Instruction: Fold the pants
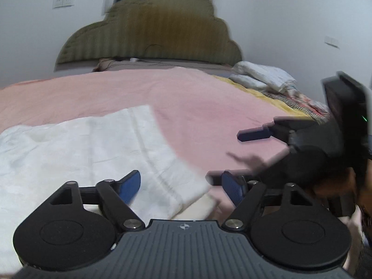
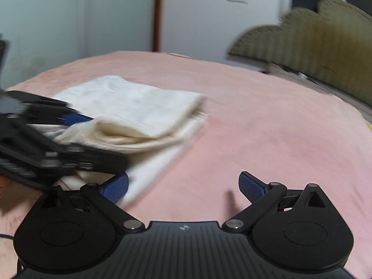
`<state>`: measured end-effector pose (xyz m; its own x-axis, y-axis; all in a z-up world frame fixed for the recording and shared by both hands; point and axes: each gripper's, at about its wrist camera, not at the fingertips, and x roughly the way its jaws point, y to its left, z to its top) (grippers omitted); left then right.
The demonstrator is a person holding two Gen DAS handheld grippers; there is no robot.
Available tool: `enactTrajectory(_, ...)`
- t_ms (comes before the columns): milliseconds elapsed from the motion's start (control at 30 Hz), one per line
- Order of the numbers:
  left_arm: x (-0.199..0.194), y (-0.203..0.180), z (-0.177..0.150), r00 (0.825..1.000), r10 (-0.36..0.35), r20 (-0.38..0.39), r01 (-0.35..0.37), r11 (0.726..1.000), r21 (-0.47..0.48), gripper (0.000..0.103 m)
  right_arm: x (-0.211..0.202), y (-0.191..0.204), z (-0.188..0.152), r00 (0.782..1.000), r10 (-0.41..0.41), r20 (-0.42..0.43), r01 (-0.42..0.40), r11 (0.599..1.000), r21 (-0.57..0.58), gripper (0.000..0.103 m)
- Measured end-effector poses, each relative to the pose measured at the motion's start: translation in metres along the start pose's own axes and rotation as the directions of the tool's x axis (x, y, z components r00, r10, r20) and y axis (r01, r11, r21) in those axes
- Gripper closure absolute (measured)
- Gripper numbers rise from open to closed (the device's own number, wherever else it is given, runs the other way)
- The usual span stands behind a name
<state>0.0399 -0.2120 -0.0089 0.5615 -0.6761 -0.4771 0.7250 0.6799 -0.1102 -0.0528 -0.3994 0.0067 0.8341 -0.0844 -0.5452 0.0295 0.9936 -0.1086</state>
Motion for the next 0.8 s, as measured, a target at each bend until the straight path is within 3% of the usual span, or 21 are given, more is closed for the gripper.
enactTrajectory(133,-0.018,-0.014,-0.01,1.0,-0.009,-0.007,0.01,0.991,0.132,0.019,-0.007,-0.009,0.003,0.984,-0.177,-0.019,0.178,0.982,0.066,0.001)
enactTrajectory(200,-0.034,-0.009,-0.013,0.999,0.042,0.025,-0.046,0.985,0.167,0.019,-0.017,-0.009,0.008,0.986,-0.165,0.036,0.158,0.976,0.15,0.001)
enactTrajectory(300,-0.058,0.012,-0.016,0.984,0.151,0.091,-0.163,0.974,0.157,0.017,-0.023,0.001,0.018,0.99,-0.067,0.123,0.034,0.966,0.255,0.001)
enactTrajectory(433,-0.083,0.053,-0.021,0.965,0.244,0.097,-0.25,0.966,0.063,0.014,-0.013,0.032,0.028,0.989,0.017,0.15,-0.051,0.972,0.227,0.001)
enactTrajectory(567,-0.102,0.084,-0.03,0.949,0.31,0.057,-0.311,0.951,-0.006,0.014,0.007,0.066,0.034,0.997,0.013,0.077,-0.021,0.994,0.11,0.001)
enactTrajectory(667,-0.123,0.096,-0.041,0.937,0.344,0.061,-0.344,0.939,0.005,0.014,0.016,0.077,0.027,0.994,-0.106,0.037,0.105,0.993,0.051,0.001)
enactTrajectory(733,-0.136,0.102,-0.05,0.939,0.341,0.042,-0.342,0.939,0.028,0.012,0.009,0.072,0.023,0.987,-0.155,0.051,0.149,0.984,0.1,0.001)
enactTrajectory(800,-0.143,0.103,-0.061,0.944,0.33,0.024,-0.331,0.942,0.063,0.012,-0.001,0.068,0.021,0.987,-0.143,0.074,0.131,0.98,0.151,0.001)
